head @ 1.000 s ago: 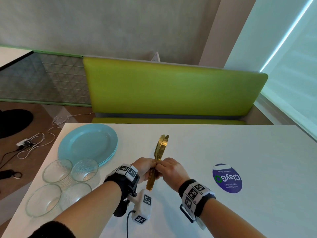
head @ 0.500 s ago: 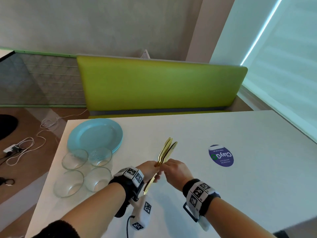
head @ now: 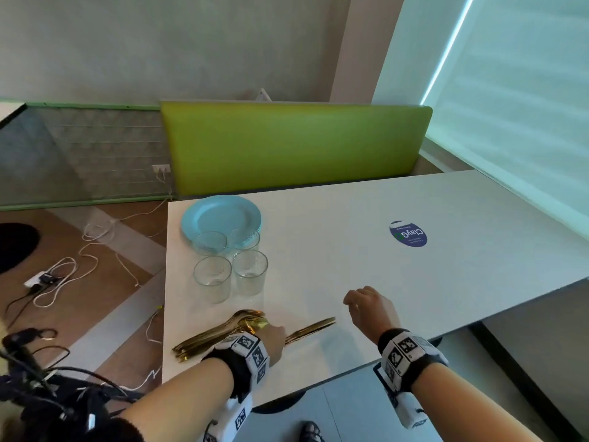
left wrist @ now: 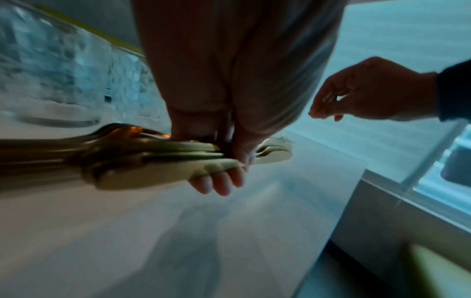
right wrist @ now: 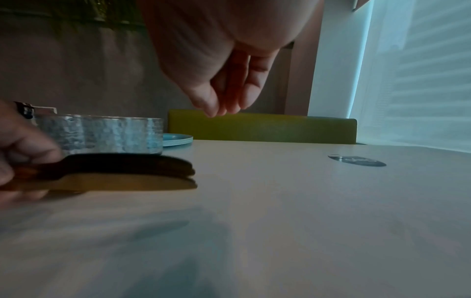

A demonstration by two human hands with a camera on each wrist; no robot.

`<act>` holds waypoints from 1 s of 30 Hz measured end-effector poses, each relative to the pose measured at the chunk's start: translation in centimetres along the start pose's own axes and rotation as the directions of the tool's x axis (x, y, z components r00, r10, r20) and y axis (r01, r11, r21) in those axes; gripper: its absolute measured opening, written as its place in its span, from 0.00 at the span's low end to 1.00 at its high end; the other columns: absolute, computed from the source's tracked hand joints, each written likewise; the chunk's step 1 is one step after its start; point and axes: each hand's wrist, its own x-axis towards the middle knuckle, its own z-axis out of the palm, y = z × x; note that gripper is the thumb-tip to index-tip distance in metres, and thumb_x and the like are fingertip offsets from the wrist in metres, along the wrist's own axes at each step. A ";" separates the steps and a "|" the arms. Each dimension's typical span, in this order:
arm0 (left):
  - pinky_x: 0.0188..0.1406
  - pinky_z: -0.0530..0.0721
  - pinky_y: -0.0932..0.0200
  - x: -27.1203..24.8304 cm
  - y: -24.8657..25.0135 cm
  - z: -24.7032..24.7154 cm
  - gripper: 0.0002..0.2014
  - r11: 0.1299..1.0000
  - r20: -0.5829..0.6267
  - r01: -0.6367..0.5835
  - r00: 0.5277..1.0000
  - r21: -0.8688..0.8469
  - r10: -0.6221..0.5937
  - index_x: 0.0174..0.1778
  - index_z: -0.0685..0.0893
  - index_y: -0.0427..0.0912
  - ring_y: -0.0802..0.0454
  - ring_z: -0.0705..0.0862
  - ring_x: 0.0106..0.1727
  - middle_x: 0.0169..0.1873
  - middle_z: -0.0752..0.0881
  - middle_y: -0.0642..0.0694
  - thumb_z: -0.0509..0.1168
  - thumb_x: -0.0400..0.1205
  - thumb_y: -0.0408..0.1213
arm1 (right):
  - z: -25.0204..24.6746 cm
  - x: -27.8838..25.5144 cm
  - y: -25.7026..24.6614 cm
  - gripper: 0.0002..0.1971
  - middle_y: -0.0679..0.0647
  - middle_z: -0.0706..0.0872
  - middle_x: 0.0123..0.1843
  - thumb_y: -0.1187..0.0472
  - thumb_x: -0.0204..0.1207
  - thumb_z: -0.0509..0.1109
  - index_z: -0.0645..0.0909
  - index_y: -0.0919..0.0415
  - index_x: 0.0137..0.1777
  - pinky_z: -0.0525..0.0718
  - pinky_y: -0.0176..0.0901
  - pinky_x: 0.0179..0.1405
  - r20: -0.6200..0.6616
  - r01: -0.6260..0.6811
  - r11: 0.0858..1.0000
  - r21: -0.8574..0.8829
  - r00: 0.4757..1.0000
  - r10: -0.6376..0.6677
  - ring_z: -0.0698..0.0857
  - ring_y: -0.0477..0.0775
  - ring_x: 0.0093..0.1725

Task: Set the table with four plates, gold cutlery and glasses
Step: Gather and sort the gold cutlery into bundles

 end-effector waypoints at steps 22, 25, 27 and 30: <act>0.64 0.75 0.51 -5.6 -9.8 2.2 0.19 0.901 -0.185 0.003 0.979 0.434 0.086 0.69 0.70 0.32 0.40 0.73 0.68 0.68 0.71 0.35 0.43 0.85 0.23 | 2.0 -1.3 -8.0 0.21 0.42 0.78 0.16 0.67 0.32 0.87 0.81 0.48 0.20 0.72 0.30 0.09 0.108 0.112 0.993 -0.043 0.988 -0.107 0.81 0.41 0.20; 0.64 0.75 0.51 -5.5 -9.9 2.2 0.18 0.892 -0.173 -0.006 0.980 0.452 0.094 0.68 0.71 0.32 0.41 0.74 0.68 0.67 0.73 0.35 0.44 0.85 0.23 | 1.8 -1.3 -7.8 0.21 0.42 0.77 0.16 0.65 0.32 0.87 0.80 0.47 0.19 0.70 0.28 0.10 0.134 0.098 0.994 -0.053 0.987 -0.090 0.80 0.39 0.20; 0.64 0.75 0.51 -5.4 -10.0 1.7 0.18 0.895 -0.156 -0.008 0.984 0.446 0.087 0.68 0.72 0.32 0.40 0.74 0.68 0.67 0.73 0.35 0.44 0.86 0.24 | 1.7 -1.4 -7.7 0.21 0.42 0.77 0.16 0.65 0.31 0.87 0.80 0.46 0.19 0.69 0.27 0.10 0.158 0.082 0.995 -0.056 0.985 -0.072 0.80 0.39 0.20; 0.65 0.74 0.50 -5.2 -10.1 1.0 0.18 0.905 -0.132 -0.018 0.988 0.425 0.082 0.70 0.71 0.32 0.40 0.73 0.70 0.69 0.72 0.36 0.45 0.86 0.27 | 1.7 -1.6 -7.4 0.21 0.41 0.77 0.15 0.64 0.30 0.87 0.80 0.46 0.19 0.67 0.25 0.11 0.175 0.063 0.996 -0.069 0.983 -0.050 0.80 0.38 0.20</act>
